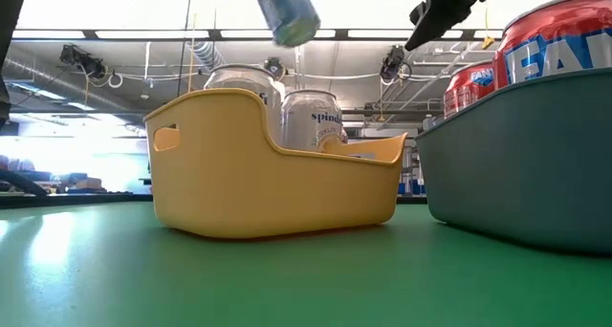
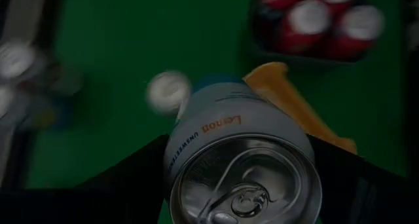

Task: Sort soda cans
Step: Put the blue soda can into the yellow bin

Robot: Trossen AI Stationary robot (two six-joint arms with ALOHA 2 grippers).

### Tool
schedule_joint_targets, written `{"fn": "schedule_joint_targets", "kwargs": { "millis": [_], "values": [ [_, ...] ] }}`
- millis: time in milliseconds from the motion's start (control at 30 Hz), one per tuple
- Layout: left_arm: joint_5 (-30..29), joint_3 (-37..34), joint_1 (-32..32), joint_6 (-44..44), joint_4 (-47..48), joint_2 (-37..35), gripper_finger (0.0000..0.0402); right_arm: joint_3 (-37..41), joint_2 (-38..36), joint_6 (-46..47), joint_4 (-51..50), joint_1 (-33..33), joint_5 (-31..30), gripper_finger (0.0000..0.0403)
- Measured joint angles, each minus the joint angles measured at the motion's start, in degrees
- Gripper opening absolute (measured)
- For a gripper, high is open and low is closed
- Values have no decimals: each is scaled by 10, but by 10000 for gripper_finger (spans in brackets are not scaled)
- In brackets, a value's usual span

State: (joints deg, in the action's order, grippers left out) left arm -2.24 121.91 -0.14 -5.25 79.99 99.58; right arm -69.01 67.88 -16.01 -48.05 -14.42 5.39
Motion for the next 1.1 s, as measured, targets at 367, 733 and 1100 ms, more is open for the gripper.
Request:
{"fn": "schedule_joint_targets", "kwargs": {
  "millis": [367,733,1100],
  "values": [
    [61,-2,-84,21,-33,83,295,0,0,16,-14,-10,0,0],
    [125,-2,-93,55,-36,164,295,0,0,22,-21,-10,1,0],
    [108,-3,-105,51,-24,191,295,0,0,23,-31,-9,2,0]
  ]
}}
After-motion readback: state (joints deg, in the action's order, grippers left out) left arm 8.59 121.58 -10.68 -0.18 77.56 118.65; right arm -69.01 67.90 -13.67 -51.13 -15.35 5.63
